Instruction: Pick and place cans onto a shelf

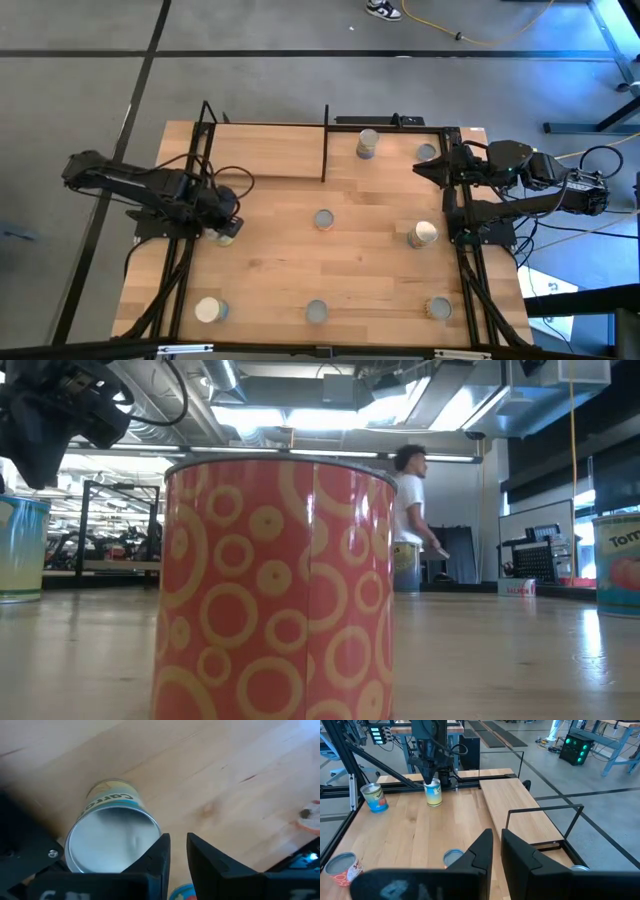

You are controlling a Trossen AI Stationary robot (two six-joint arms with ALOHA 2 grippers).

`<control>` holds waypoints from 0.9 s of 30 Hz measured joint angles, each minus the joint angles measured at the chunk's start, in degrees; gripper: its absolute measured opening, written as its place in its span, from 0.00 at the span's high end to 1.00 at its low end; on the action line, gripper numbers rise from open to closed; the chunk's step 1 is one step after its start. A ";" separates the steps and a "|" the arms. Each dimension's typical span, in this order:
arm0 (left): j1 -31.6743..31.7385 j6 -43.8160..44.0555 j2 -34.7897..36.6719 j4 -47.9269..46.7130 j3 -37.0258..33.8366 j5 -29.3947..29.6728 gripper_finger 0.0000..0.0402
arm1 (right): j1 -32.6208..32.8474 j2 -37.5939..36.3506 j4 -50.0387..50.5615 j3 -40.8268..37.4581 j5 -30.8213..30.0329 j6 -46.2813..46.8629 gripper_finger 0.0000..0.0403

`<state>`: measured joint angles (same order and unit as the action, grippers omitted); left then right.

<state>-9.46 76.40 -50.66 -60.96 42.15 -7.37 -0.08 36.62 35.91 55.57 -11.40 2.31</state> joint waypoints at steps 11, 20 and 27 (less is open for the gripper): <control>-3.41 0.00 -6.02 -0.71 0.02 0.83 0.86 | 0.00 0.02 -0.01 0.00 0.00 0.02 0.90; -5.08 -0.02 -11.50 -0.67 -0.14 1.05 0.86 | 0.00 0.02 -0.01 0.00 -0.01 0.10 0.90; -5.11 -0.02 -13.04 -0.19 -0.09 -1.89 0.86 | 0.00 0.02 -0.19 0.00 -0.01 0.19 0.90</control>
<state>-14.57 76.38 -63.70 -61.15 42.06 -9.26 -0.08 36.64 35.73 55.57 -11.41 2.50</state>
